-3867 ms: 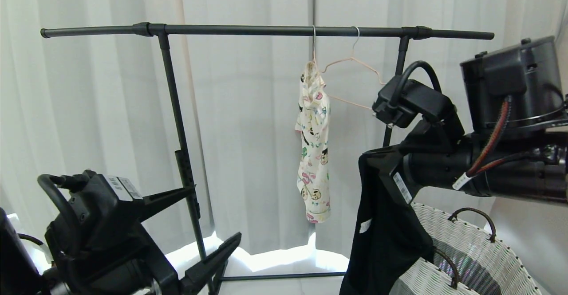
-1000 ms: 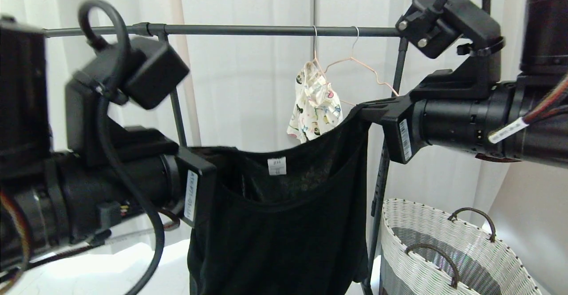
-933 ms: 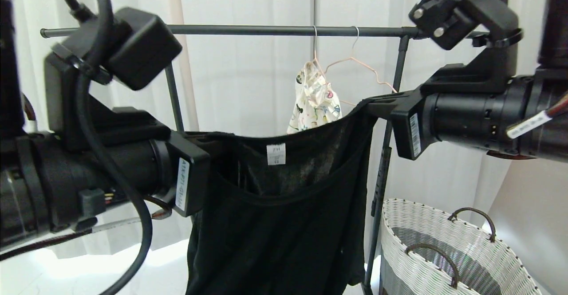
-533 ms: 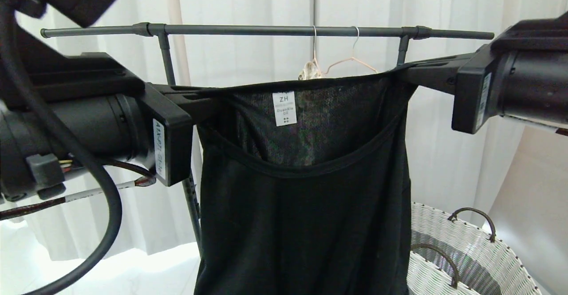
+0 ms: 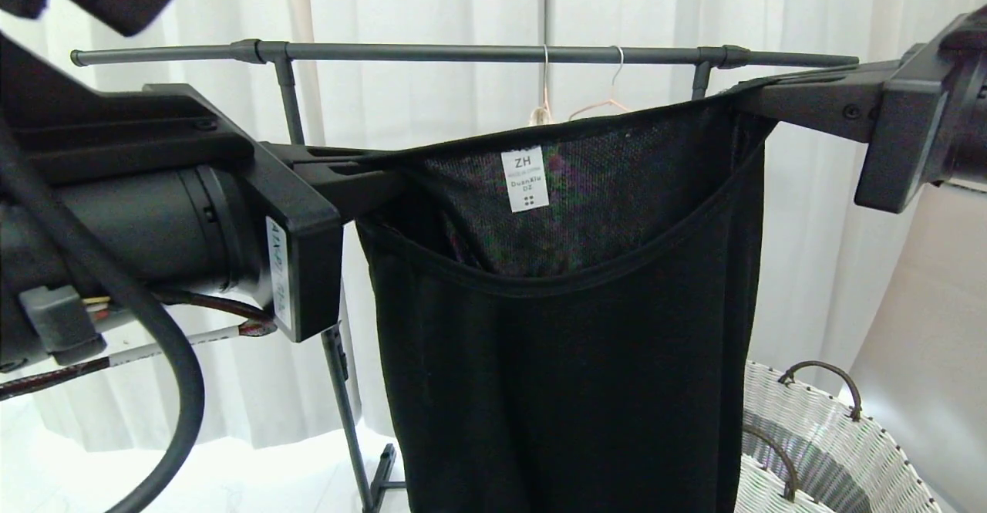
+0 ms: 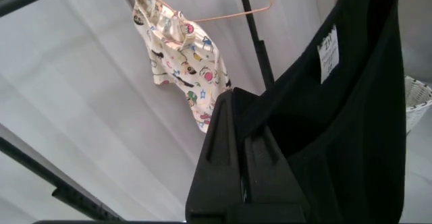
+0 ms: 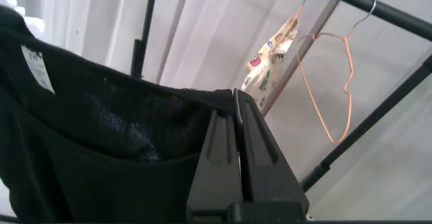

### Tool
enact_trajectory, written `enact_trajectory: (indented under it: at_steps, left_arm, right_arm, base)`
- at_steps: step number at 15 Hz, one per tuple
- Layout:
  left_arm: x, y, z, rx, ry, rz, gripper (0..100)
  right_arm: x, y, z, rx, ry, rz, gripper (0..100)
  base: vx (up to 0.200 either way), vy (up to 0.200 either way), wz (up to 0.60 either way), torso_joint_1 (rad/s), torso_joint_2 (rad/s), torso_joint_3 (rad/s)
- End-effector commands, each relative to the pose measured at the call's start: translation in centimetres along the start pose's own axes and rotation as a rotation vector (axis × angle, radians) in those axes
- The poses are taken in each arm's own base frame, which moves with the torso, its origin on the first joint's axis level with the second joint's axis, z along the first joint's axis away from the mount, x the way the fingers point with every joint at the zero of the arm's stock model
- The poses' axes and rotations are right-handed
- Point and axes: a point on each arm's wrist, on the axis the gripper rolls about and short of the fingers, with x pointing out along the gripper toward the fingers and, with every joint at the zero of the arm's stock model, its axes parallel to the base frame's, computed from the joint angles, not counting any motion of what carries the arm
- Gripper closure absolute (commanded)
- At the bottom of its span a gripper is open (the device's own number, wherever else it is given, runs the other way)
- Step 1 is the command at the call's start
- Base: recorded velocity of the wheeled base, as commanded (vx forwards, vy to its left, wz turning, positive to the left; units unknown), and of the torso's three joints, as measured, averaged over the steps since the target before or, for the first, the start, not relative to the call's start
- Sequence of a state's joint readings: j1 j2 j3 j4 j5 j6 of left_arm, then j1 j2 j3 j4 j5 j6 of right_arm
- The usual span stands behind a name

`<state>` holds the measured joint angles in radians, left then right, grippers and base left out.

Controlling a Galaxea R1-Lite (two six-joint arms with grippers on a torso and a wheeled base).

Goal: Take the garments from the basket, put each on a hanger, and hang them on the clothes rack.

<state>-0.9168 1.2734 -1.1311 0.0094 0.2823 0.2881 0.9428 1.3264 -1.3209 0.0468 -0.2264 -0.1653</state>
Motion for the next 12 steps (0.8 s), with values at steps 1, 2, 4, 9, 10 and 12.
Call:
enact_trajectory:
  at_steps: [1,2,4,9,10,12]
  left_arm:
    - [0.1,-0.1,-0.2,0.018,0.009,-0.002,100]
    - [0.1,-0.3,-0.5,0.026,0.016,-0.009,100]
    - [0.1,-1.4,-0.4,0.033,0.003,-0.058,100]
    - [2.5,-2.8,-0.6,0.025,0.005,-0.079,100]
    - [3.8,-3.5,-0.4,-0.011,-0.024,-0.079,100]
    - [5.3,-3.9,-0.2,-0.037,-0.056,-0.064,100]
  right_arm:
    - [-1.2,-0.6,0.2,0.000,0.004,-0.013,100]
    - [-2.0,-0.9,0.2,-0.001,0.018,-0.016,100]
    - [-5.1,-1.5,-0.2,-0.019,0.118,0.026,100]
    - [-9.0,-1.3,-1.7,-0.003,0.221,0.345,100]
    - [-8.9,-0.9,-2.2,0.012,0.233,0.460,100]
    - [-8.7,0.1,-2.7,0.006,0.245,0.568,100]
  base:
    - [0.000,0.000,0.00,0.000,0.00,0.000]
    - [0.000,0.000,0.00,0.000,0.00,0.000]
    - [0.000,0.000,0.00,0.000,0.00,0.000]
    - [0.000,0.000,0.00,0.000,0.00,0.000]
    - [0.000,0.000,0.00,0.000,0.00,0.000]
    - [0.000,0.000,0.00,0.000,0.00,0.000]
